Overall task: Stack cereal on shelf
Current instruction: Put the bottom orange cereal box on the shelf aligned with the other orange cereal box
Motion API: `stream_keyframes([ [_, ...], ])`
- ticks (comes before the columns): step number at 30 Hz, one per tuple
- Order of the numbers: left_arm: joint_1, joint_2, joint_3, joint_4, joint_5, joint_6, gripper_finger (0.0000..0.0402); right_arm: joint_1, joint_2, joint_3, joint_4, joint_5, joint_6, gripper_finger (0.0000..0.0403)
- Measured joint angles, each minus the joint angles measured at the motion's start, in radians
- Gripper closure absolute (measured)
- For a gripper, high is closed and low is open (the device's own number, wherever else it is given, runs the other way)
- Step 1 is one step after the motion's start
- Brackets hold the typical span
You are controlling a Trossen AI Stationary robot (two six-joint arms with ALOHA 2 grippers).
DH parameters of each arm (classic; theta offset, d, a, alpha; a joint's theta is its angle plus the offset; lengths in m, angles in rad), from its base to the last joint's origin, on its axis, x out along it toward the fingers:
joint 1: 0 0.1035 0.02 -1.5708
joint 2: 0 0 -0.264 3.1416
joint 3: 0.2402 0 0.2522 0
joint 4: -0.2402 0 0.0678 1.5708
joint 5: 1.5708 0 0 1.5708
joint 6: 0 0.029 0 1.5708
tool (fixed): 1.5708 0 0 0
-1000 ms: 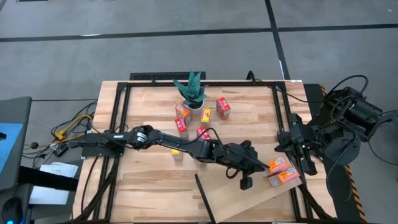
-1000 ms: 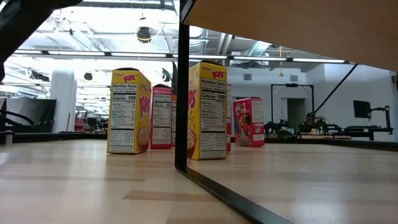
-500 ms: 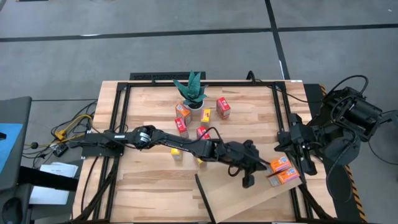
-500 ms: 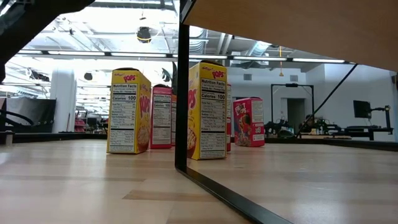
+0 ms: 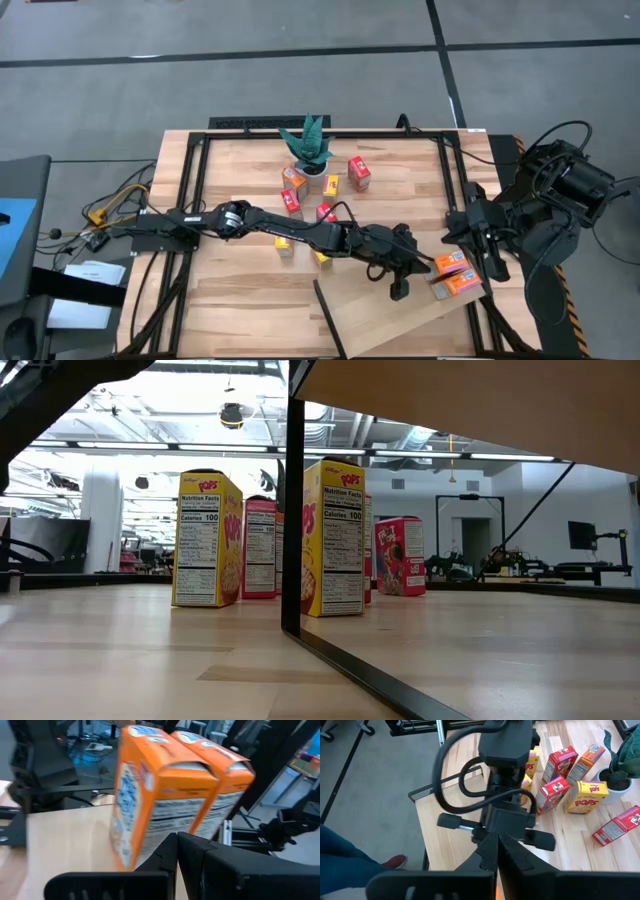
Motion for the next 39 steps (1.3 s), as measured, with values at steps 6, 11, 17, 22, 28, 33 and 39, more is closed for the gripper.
stream_keyframes([
  [6, -0.007, -0.001, 0.000, -0.013, 0.016, 0.015, 0.0401, 0.000, 0.000, 0.000, 0.000, 0.000, 0.001, 0.0383],
  [11, -0.015, -0.056, -0.001, -0.148, -0.066, 0.053, 0.0401, 0.000, 0.000, 0.000, 0.000, 0.001, 0.001, 0.0371],
  [17, -0.003, -0.065, -0.002, -0.234, -0.193, 0.059, 0.0401, -0.005, 0.000, 0.000, 0.000, 0.002, 0.010, 0.0372],
  [22, 0.009, -0.071, 0.000, -0.184, -0.248, 0.080, 0.0401, -0.005, 0.000, 0.000, 0.000, 0.003, 0.011, 0.0384],
  [28, 0.017, -0.068, 0.000, -0.099, -0.223, 0.085, 0.0402, -0.005, 0.000, 0.000, 0.000, 0.004, 0.011, 0.0376],
  [33, 0.015, -0.068, 0.000, -0.103, -0.221, 0.080, 0.0401, -0.005, 0.000, 0.000, 0.000, 0.004, 0.011, 0.0366],
  [39, 0.013, -0.068, 0.000, -0.100, -0.206, 0.072, 0.0401, -0.005, 0.000, 0.000, 0.000, 0.004, 0.010, 0.0375],
])
